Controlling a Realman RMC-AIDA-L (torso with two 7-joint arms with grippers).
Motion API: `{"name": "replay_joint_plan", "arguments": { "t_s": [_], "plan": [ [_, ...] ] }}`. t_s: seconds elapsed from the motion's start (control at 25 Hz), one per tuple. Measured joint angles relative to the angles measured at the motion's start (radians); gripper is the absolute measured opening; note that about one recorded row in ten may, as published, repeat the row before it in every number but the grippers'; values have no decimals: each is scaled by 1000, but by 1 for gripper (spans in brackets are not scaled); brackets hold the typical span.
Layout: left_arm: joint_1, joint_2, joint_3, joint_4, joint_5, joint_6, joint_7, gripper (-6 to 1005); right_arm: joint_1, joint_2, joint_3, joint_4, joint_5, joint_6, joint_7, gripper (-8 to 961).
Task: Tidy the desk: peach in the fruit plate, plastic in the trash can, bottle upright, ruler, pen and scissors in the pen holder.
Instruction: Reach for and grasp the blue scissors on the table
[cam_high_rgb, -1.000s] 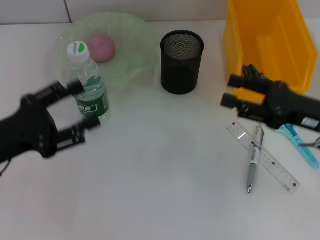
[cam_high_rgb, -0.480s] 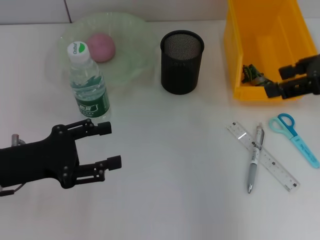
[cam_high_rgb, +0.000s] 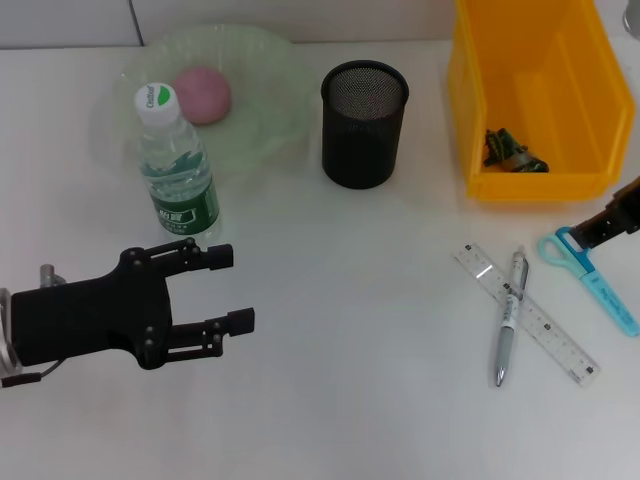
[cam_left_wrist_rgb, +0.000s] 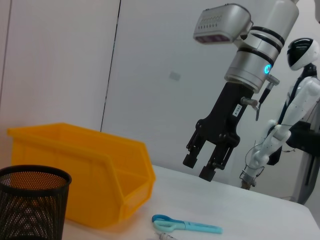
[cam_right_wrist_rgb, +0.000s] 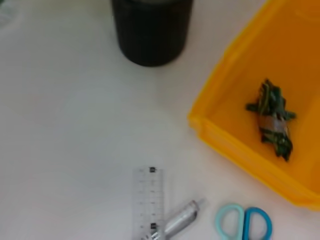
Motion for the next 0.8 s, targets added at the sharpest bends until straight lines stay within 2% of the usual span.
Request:
{"name": "replay_joint_plan", "arguments": {
  "t_s": [0.24, 0.8],
  "plan": [
    [-13, 1, 1, 0, 1, -11, -1, 784, -21, -1, -8, 165, -56, 103, 25, 700],
    [-37, -4, 8, 0, 4, -52, -2, 784, -30, -2, -35, 334, -72, 240, 72, 667]
  ]
}}
